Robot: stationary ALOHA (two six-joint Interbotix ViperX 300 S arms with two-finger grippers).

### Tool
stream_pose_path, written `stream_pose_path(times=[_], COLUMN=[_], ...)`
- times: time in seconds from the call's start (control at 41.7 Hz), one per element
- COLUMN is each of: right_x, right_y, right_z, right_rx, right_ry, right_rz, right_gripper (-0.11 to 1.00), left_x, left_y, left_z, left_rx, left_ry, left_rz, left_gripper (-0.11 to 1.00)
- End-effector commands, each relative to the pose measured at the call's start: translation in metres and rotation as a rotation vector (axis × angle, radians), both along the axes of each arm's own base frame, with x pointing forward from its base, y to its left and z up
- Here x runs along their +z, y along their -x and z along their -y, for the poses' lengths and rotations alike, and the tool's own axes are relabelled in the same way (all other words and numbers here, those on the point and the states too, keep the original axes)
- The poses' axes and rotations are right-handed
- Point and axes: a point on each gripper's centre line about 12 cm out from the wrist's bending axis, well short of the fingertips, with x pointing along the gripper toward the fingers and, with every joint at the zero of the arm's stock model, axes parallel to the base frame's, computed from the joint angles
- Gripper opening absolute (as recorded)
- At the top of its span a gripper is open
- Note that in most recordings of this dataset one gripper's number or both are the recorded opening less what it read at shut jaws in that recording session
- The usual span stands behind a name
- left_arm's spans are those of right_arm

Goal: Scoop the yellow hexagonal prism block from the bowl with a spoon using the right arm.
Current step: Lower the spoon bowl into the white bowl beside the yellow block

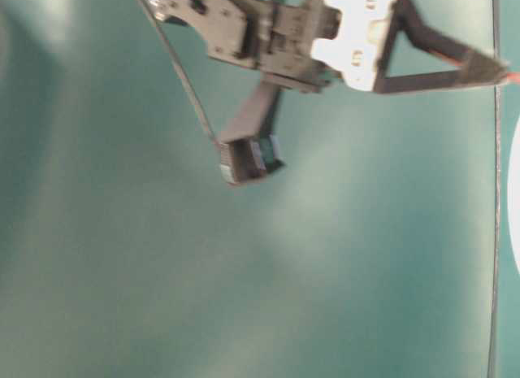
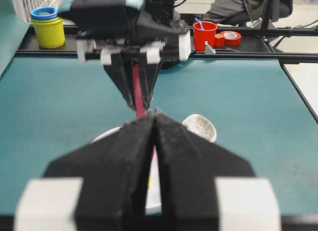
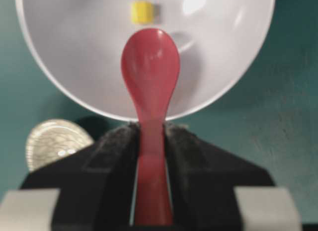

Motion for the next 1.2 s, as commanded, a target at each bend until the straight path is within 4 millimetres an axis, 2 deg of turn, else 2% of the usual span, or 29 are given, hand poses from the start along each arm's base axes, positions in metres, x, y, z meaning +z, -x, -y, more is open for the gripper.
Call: stream_pose_path(times=[0.0, 0.456, 1.175], right_x=[0.008, -0.007, 0.003], right_y=[-0.007, -0.022, -0.041], right_z=[0.002, 0.006, 0.013], right_rx=[-0.004, -0.015, -0.038], right_ry=[0.008, 0.029, 0.083], right_rz=[0.036, 0.091, 0.272], right_gripper=[0.23, 0.23, 0.23], left_x=[0.009, 0.009, 0.009], left_y=[-0.002, -0.002, -0.002], left_z=[0.000, 0.000, 0.000], left_rx=[0.001, 0.000, 0.000], left_ry=[-0.002, -0.001, -0.001], left_rz=[0.026, 0.023, 0.023], left_gripper=[0.00, 0.00, 0.00])
